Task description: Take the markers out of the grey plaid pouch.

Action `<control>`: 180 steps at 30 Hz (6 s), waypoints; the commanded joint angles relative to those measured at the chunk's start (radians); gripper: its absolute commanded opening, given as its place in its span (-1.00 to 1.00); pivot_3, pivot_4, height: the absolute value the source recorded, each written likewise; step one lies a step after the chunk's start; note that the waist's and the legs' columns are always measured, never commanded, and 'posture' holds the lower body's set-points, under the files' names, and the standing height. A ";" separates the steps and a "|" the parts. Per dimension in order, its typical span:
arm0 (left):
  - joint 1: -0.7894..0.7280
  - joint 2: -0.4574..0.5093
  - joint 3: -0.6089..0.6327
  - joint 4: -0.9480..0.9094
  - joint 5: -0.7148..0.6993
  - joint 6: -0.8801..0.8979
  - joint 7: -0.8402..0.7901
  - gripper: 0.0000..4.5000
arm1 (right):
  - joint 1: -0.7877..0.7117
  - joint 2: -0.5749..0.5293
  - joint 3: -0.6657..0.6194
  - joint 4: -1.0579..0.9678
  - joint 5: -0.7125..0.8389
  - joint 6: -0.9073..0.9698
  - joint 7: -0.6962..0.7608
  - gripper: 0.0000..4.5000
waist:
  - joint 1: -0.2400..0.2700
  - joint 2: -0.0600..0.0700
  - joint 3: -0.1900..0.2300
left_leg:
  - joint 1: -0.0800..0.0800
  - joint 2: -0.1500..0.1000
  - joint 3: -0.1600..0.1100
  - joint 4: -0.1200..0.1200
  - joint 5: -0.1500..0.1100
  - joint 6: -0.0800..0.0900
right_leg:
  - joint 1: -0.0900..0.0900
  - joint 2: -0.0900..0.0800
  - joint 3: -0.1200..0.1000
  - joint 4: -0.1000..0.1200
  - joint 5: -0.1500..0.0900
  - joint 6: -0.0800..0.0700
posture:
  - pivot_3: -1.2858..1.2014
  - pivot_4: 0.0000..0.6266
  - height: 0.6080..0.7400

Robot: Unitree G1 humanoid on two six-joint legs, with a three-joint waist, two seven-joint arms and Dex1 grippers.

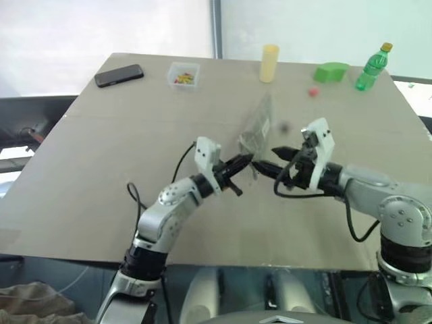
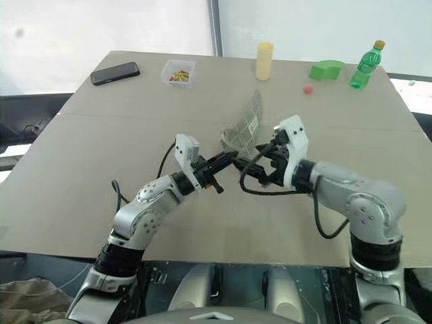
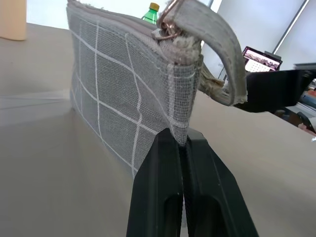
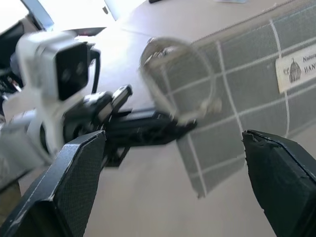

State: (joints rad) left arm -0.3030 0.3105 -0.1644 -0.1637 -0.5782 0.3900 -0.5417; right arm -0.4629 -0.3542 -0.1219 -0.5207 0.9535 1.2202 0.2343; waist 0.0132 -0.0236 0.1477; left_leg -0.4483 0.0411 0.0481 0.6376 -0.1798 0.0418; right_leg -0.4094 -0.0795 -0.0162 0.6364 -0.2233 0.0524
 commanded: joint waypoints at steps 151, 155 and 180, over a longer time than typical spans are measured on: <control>0.023 0.128 0.154 0.130 -0.266 0.251 -0.849 -1.00 | -0.024 -0.214 0.400 0.186 -1.114 -0.785 0.627 -0.78 | -0.022 0.001 -0.002 | 0.011 0.005 0.001 -0.005 -0.002 -0.001 | 0.007 -0.004 0.001 -0.006 0.000 0.000 | 0.03 -0.52 1.00; -0.024 0.102 0.146 0.119 -0.306 0.312 -0.841 -1.00 | 0.024 -0.311 0.248 -0.065 -0.995 -0.515 0.688 -0.78 | -0.019 0.003 0.001 | 0.010 0.004 0.001 -0.005 -0.002 0.000 | 0.006 -0.004 0.001 -0.009 0.000 0.000 | 0.03 -0.52 1.00; -0.025 0.076 0.172 0.277 -0.010 -0.107 -0.775 -1.00 | -0.312 -0.196 -0.484 -0.115 -0.446 0.095 0.393 -0.78 | -0.011 0.004 0.002 | -0.002 0.001 -0.001 -0.006 -0.003 0.000 | -0.004 -0.006 -0.001 -0.010 0.000 0.000 | 0.03 -0.52 1.00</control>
State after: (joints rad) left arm -0.3350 0.3736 -0.0345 0.1690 -0.5575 0.2958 -1.3345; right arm -0.7797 -0.5063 -0.5662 -0.6709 0.5293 1.3171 0.6690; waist 0.0023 -0.0196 0.1499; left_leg -0.4510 0.0416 0.0472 0.6318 -0.1825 0.0417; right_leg -0.4133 -0.0857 -0.0169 0.6261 -0.2232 0.0522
